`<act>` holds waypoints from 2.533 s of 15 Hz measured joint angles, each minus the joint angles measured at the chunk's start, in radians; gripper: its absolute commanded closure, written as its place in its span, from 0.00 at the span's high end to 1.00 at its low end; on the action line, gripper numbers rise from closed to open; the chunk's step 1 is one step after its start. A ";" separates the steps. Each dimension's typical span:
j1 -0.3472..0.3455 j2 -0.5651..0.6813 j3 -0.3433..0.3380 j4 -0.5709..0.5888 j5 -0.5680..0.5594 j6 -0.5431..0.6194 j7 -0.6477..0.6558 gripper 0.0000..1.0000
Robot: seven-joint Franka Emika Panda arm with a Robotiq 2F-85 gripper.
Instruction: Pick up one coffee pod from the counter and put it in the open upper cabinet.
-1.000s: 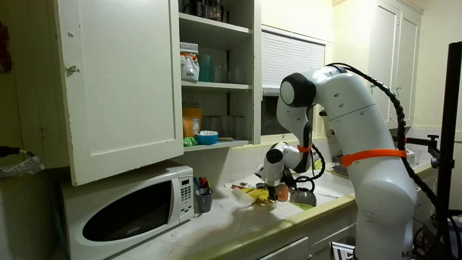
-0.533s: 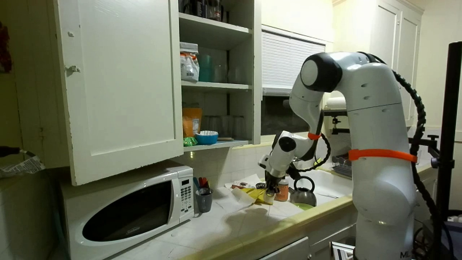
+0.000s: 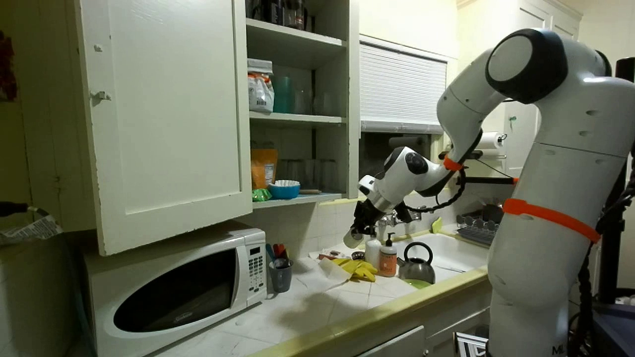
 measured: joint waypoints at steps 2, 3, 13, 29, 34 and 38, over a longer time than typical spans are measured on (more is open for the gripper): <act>0.058 -0.087 -0.063 -0.044 0.001 -0.032 0.000 0.03; 0.085 -0.133 -0.095 -0.067 0.001 -0.053 -0.001 0.03; 0.173 -0.543 -0.250 -0.214 0.001 -0.214 -0.076 0.03; 0.232 -0.680 0.230 -0.202 0.390 -0.764 -0.151 0.14; 0.283 -0.684 0.195 -0.202 0.397 -0.790 -0.168 0.03; 0.351 -0.685 0.183 -0.162 0.392 -0.848 -0.128 0.03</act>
